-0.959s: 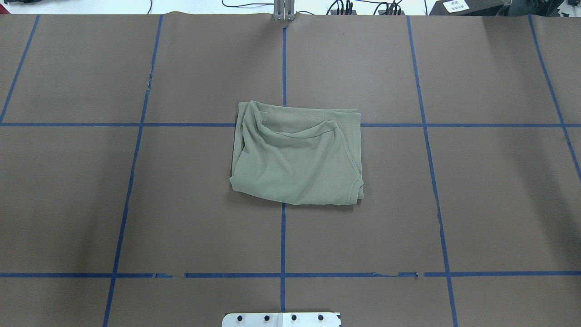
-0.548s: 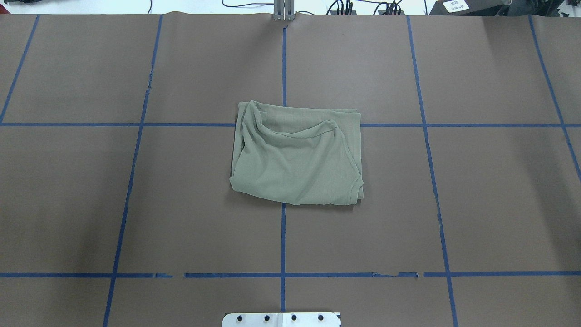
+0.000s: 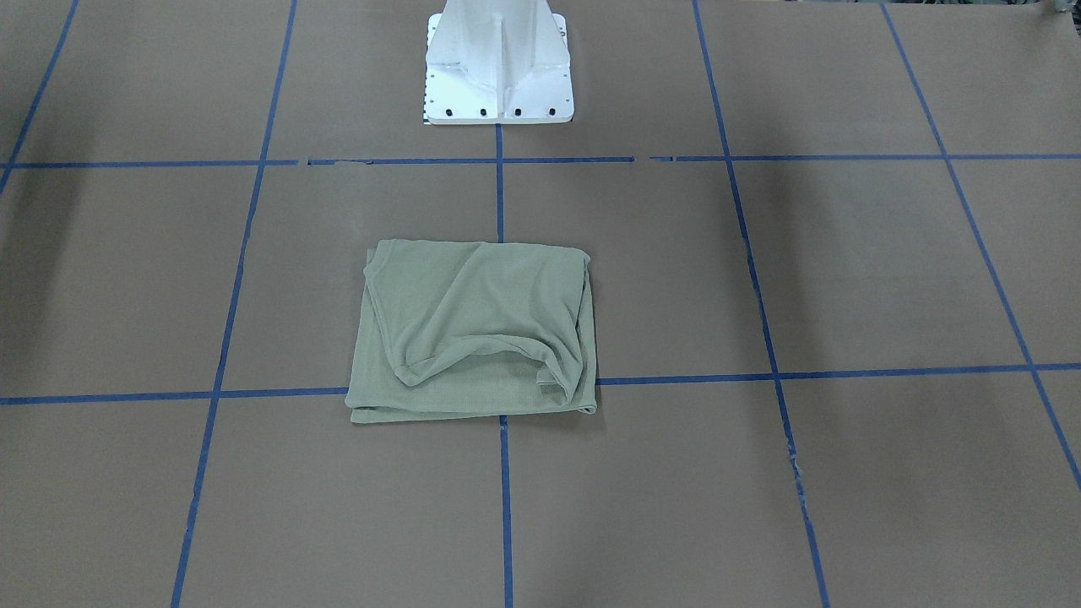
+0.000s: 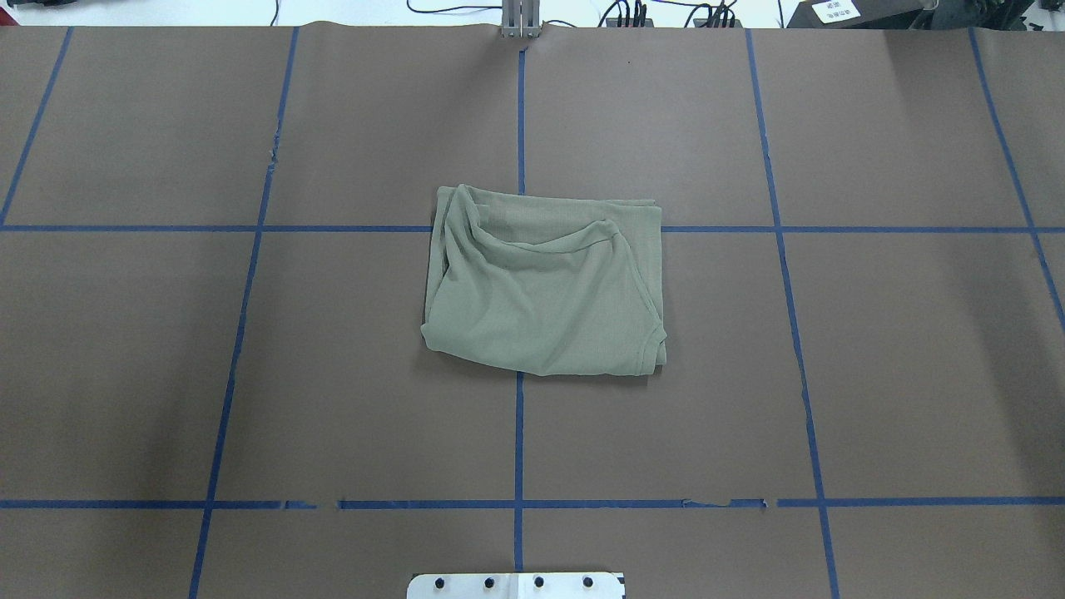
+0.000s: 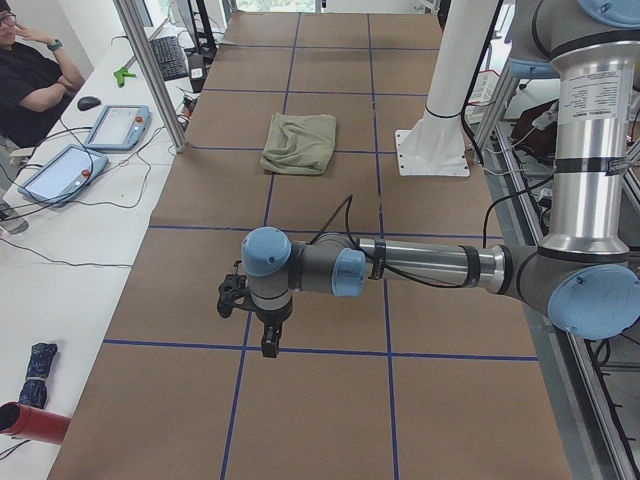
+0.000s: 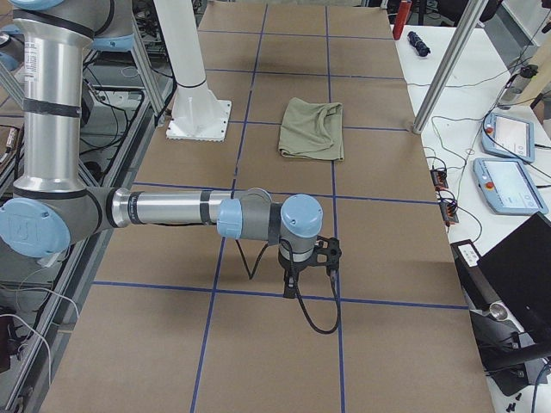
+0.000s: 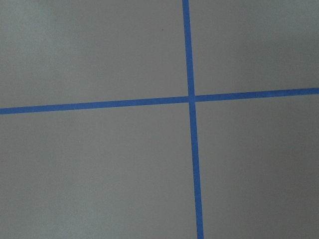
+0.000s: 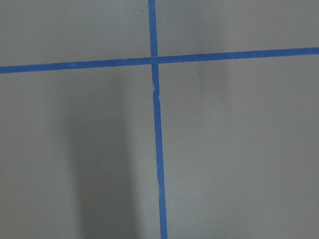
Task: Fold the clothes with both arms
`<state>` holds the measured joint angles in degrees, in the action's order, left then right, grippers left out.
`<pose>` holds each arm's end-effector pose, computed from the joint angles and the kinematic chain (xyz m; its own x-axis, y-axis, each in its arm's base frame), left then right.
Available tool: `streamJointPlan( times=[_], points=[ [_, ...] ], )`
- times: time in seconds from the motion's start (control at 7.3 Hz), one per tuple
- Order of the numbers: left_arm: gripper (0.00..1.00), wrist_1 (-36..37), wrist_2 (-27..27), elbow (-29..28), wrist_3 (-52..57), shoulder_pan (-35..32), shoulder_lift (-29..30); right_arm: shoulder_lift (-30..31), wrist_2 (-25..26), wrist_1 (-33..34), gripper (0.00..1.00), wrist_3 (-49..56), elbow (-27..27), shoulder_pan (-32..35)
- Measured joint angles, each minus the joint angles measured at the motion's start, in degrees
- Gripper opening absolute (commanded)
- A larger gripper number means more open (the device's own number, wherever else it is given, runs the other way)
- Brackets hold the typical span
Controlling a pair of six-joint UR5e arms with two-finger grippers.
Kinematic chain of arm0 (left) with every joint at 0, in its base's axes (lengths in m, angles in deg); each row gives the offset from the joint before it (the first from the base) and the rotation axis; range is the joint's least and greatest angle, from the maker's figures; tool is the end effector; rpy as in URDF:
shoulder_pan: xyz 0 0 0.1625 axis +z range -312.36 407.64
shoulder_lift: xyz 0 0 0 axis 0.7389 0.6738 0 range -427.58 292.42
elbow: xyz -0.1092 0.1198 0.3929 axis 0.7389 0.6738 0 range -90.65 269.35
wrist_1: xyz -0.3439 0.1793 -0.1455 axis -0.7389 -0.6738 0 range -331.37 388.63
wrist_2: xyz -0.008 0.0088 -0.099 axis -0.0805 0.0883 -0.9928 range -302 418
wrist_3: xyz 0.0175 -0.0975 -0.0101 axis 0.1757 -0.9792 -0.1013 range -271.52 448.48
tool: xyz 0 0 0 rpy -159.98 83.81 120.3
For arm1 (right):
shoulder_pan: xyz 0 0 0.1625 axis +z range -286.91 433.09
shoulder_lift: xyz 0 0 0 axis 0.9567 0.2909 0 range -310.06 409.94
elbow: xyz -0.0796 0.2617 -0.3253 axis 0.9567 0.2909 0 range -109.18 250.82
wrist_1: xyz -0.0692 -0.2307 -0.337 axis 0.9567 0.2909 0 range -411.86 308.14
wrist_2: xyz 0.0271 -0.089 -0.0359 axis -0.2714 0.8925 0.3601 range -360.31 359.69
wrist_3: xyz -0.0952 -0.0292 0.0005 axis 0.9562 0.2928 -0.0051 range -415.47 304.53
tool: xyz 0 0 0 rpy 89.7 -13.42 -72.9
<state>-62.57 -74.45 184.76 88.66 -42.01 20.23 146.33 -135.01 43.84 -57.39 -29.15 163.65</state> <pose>-0.0631 -0.4808 0.6308 0.7375 0.0598 -0.6726 -0.0085 0.9968 0.0792 0.0676 -0.4405 0.6348 0.7099 0.0665 0.7012 -0.0336 0.9976 -0.0606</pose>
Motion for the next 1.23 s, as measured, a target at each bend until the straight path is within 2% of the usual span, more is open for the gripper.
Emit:
streamJointPlan(
  times=[0.55, 1.23],
  points=[
    [1.00, -0.1, 0.0, 0.0, 0.0, 0.0, 0.0, -0.6, -0.2, -2.9, 1.00, -0.2, 0.2, 0.0],
    [1.00, -0.1, -0.1, 0.0, 0.0, 0.0, 0.0, -0.6, -0.8, -3.1, 1.00, -0.3, 0.0, 0.0]
  ],
)
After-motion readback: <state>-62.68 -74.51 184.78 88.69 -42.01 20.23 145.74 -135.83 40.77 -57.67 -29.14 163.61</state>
